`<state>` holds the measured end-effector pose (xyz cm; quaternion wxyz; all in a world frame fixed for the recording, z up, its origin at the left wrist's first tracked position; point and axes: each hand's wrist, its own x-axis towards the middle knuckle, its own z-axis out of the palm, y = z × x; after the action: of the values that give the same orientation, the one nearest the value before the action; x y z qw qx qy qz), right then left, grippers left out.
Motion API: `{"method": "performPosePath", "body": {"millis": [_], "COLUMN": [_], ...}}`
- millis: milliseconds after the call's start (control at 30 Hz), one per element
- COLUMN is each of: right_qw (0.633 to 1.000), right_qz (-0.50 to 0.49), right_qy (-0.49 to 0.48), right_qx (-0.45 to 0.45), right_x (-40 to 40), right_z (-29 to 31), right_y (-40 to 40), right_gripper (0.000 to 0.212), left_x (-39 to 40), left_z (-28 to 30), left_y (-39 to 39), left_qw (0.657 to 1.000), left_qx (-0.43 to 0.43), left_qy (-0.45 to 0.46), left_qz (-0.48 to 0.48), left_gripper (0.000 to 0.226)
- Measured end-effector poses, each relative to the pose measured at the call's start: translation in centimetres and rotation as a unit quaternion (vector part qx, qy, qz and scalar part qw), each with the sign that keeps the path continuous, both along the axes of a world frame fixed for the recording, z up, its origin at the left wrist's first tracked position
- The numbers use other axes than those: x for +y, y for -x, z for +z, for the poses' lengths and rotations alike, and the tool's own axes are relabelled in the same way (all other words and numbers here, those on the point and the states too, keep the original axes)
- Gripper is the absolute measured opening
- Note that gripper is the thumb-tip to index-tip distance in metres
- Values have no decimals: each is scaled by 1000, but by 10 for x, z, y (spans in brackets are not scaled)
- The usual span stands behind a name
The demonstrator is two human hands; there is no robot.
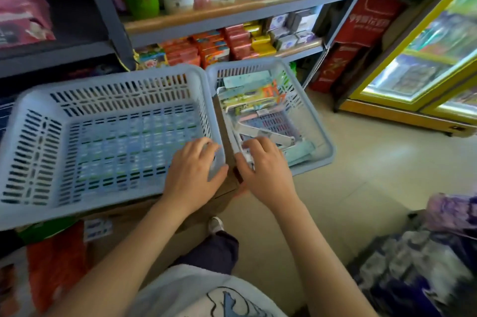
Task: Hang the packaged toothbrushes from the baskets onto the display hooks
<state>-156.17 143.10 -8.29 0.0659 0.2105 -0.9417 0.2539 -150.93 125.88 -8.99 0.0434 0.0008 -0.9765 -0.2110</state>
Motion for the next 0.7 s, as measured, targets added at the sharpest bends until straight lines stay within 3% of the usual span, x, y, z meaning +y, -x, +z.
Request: {"method": "performPosePath", "body": {"millis": [133, 300, 433, 500, 567, 633, 700], "right_qw": [996, 988, 967, 925, 863, 812, 778], "right_qz": [9, 18, 94, 177, 269, 338, 390], "right_qy": [-68, -108, -129, -219, -319, -394, -449], "right_qx": [-50, -110, -200, -255, -286, -269, -201], "right_x": [46, 81, 72, 63, 59, 65, 79], "right_z": [-11, -29, -52, -71, -91, -110, -127], "right_y": [77, 165, 218, 237, 246, 249, 246], "right_gripper": [44, 29, 41, 60, 92, 120, 135], "left_x": [28, 62, 88, 97, 107, 124, 147], "left_z": [-13, -13, -39, -62, -81, -95, -102], "left_y": [81, 150, 172, 171, 161, 148, 135], "left_qw": [1000, 1000, 998, 992, 978, 958, 934], "left_qx": [-13, -1, -25, -48, -82, -98, -106], "left_qy": [0, -8, -33, -22, -17, -23, -40], "left_qz": [-9, -9, 52, 114, 192, 268, 338], "left_gripper": [59, 54, 56, 67, 81, 86, 84]}}
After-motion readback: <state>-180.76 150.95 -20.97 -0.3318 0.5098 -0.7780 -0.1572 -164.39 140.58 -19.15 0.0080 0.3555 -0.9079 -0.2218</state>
